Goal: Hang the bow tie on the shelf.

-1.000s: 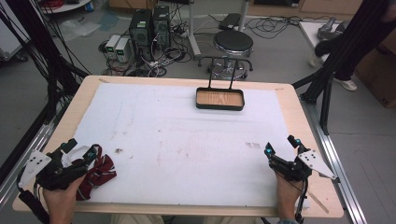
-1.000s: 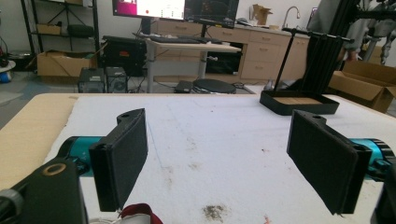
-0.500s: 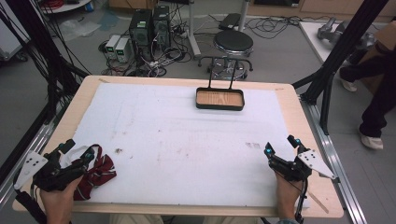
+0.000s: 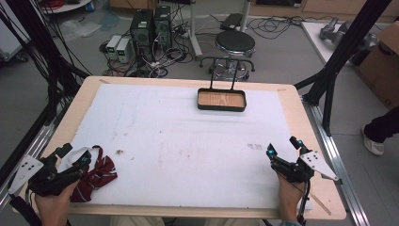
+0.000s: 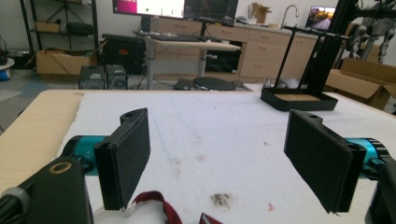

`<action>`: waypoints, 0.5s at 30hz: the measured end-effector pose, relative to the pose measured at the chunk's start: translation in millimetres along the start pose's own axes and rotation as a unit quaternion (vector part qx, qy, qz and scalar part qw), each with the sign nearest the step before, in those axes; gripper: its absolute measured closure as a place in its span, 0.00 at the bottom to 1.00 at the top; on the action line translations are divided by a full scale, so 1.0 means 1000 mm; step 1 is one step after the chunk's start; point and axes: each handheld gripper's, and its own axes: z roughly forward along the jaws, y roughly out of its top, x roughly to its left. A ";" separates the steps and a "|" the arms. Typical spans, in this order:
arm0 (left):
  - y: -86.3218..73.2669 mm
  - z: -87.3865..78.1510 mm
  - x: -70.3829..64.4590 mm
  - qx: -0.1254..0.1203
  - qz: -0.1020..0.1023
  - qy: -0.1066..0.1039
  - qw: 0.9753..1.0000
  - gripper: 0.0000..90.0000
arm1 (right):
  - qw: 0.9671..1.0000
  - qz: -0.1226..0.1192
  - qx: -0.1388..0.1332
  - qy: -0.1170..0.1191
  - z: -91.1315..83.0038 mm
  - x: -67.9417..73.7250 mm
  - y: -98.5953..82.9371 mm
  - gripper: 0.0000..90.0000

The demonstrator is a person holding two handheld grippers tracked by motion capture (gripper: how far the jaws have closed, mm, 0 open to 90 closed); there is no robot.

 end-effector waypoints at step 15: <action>-0.030 -0.004 0.007 0.165 0.047 0.024 0.985 0.34 | 1.000 0.006 0.000 0.002 0.000 -0.001 0.000 0.11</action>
